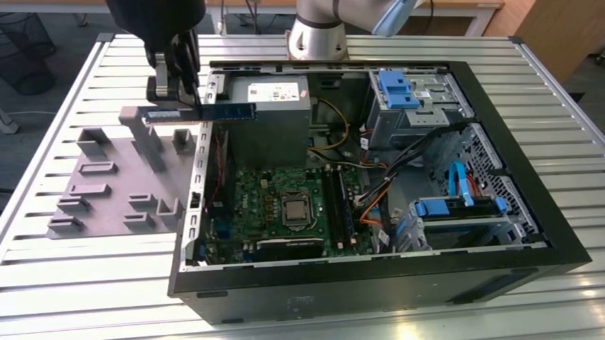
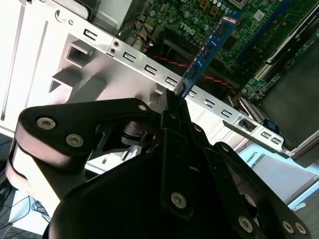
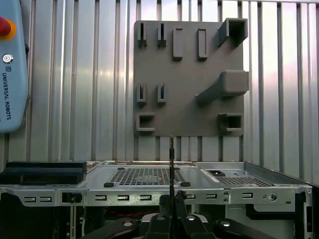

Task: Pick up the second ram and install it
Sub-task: 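Pick up the second ram and move it above second insertion slot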

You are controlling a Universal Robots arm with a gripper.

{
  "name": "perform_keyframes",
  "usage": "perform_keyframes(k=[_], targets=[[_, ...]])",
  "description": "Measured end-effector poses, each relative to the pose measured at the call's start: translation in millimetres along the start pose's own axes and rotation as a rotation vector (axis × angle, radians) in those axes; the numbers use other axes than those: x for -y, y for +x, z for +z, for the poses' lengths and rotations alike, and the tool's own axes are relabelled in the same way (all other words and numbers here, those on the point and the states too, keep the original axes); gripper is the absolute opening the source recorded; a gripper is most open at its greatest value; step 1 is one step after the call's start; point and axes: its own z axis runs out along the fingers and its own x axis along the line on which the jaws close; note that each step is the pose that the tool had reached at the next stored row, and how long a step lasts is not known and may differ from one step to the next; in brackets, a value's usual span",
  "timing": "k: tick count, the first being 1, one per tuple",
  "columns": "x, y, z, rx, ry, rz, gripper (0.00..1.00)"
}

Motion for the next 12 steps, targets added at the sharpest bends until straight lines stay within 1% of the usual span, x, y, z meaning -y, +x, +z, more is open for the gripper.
perform_keyframes(k=[12], targets=[[9.2, -0.1, -0.3, 0.0001, 0.0, 0.0, 0.14]])
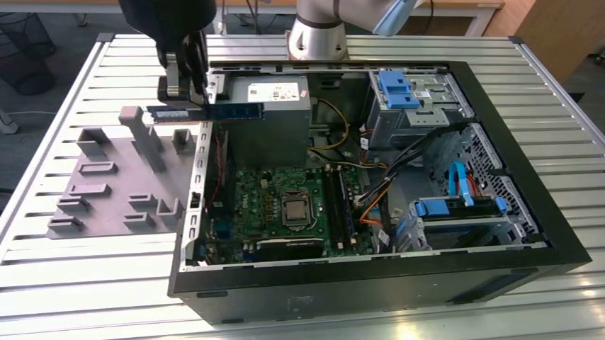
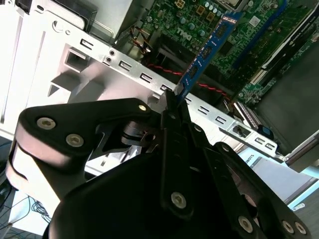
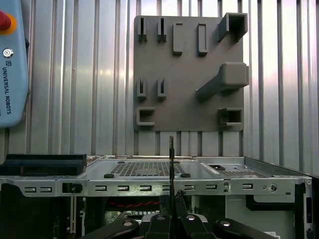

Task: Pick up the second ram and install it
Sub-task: 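Pick up the second ram and move it above second insertion slot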

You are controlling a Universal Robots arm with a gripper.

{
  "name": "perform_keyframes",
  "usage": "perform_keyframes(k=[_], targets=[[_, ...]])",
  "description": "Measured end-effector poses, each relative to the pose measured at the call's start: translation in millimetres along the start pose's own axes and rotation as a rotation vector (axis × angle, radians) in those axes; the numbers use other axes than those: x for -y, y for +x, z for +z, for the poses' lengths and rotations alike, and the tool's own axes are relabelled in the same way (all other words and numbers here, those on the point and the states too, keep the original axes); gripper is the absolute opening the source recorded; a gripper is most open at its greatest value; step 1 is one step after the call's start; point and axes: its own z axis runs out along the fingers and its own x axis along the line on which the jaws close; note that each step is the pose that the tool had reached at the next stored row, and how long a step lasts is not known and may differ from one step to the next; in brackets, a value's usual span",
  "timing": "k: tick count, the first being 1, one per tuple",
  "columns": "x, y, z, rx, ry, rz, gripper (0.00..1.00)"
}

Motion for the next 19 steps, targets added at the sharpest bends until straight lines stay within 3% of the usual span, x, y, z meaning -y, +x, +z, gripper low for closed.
perform_keyframes(k=[19], targets=[[22.1, -0.2, -0.7, -0.0001, -0.0001, 0.0, 0.14]])
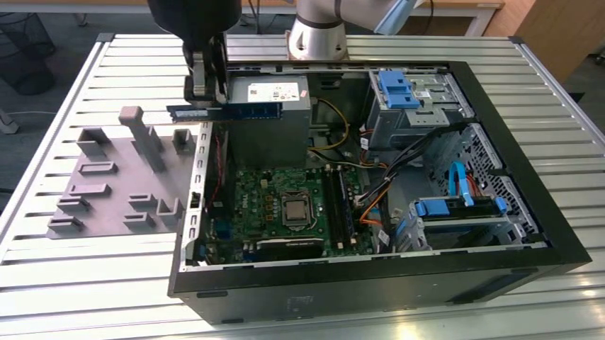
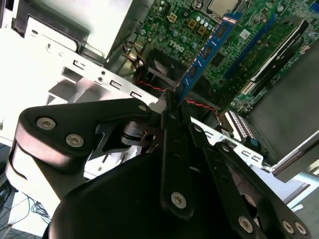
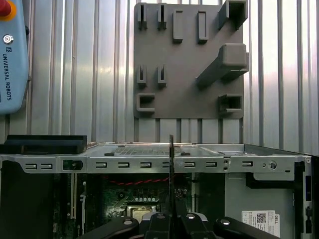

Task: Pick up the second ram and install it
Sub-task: 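Pick up the second ram and move it above second insertion slot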

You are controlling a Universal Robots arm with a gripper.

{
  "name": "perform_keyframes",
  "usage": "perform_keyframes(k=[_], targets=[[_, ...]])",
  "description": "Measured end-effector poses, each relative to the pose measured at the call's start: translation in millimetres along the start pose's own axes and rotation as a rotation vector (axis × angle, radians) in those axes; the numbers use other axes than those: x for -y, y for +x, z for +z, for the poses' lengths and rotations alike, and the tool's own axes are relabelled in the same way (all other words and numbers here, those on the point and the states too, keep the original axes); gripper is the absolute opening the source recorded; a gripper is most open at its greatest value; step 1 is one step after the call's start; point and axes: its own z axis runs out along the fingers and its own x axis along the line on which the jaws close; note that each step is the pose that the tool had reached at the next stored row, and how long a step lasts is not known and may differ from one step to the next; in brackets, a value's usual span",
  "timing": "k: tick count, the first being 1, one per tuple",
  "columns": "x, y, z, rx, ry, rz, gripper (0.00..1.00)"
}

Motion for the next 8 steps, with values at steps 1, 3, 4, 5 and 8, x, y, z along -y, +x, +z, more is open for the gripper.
perform_keyframes(k=[1, 3, 4, 5, 8], targets=[[1.6, 0.0, 0.0, 0.0, 0.0, 0.0, 0.14], [4.5, 0.0, -0.1, 0.0, 0.0, 0.0, 0.14], [5.9, 0.0, -0.2, 0.0001, 0.0, 0.0, 0.14], [7.5, -0.1, -0.2, 0.0, 0.0, 0.0, 0.14], [12.4, -0.1, -0.4, 0.0, 0.0, 0.0, 0.14]])
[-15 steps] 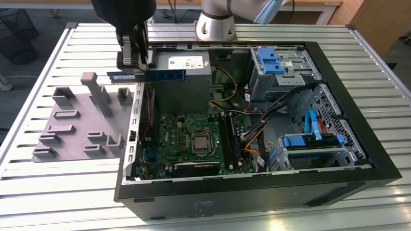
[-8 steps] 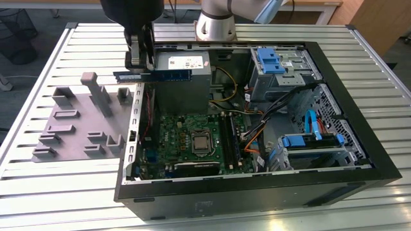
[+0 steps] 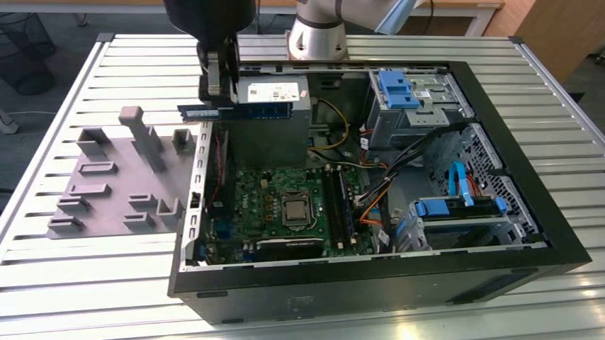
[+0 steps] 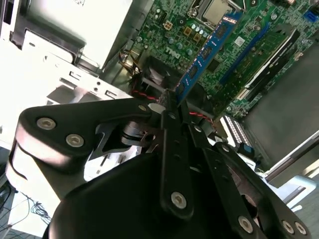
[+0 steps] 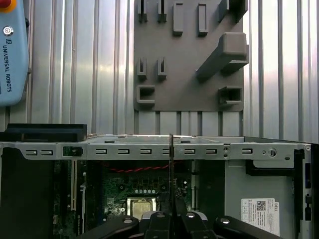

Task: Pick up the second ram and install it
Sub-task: 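Pick up the second ram and move it above second insertion slot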

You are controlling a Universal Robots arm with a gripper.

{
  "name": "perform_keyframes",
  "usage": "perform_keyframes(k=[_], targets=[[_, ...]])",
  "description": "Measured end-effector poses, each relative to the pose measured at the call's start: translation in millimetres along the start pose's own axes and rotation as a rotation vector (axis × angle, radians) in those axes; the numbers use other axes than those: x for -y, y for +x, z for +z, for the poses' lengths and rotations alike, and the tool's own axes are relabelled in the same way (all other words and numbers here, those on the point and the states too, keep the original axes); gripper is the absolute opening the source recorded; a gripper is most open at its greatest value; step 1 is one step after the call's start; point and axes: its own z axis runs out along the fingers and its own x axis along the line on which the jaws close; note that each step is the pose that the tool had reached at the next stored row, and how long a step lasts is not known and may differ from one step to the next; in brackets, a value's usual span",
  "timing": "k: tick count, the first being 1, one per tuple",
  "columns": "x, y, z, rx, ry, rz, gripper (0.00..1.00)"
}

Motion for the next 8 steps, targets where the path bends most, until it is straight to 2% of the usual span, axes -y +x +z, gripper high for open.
perform_keyframes(k=[5, 8], targets=[[8.7, -0.1, -0.3, 0.0, 0.0, 0.0, 0.14], [17.6, -0.1, -0.6, -0.0001, 0.0, 0.0, 0.14]])
